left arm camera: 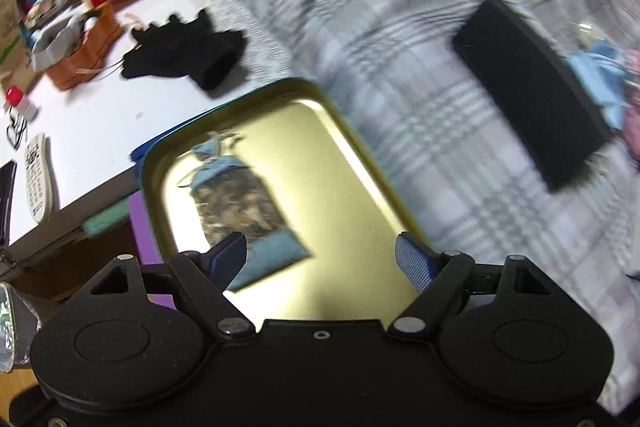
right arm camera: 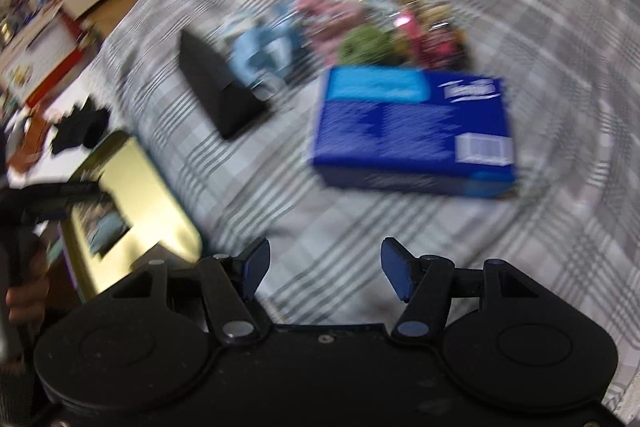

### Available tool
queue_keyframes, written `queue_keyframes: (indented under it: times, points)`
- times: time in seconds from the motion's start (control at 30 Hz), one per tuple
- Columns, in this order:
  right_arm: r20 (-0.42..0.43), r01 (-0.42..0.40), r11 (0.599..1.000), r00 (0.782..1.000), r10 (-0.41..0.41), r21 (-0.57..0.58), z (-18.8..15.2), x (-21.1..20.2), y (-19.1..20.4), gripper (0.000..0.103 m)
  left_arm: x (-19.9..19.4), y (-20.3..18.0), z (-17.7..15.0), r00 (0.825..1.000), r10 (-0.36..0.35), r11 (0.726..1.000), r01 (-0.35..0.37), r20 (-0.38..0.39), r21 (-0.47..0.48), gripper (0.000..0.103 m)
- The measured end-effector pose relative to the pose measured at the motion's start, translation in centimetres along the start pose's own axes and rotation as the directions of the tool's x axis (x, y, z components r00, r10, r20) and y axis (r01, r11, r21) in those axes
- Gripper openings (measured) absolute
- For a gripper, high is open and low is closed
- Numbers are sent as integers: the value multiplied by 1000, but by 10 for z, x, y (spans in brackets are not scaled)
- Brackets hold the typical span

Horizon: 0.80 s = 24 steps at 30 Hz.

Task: Organize soft objects
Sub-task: 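Move both tools back to the bed toward the pink pouch and lace doily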

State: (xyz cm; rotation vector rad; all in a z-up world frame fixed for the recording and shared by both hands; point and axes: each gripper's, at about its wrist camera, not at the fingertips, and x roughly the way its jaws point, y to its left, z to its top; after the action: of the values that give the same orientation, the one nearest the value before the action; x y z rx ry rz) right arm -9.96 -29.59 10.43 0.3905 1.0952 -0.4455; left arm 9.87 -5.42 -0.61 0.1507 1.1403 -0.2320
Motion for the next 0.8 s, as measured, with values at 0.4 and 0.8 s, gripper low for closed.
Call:
queue_keyframes:
  times: [0.4,0.8]
  points:
    - [110,121,969,983,-147,216,52,-2,-97,62,-64,-111,-6,989,-139,968,125,49,217,79]
    - [168,135,965,970,-175,225,108,37,-91,69,-80,-178,13,984,-166,935,135,70,327,80]
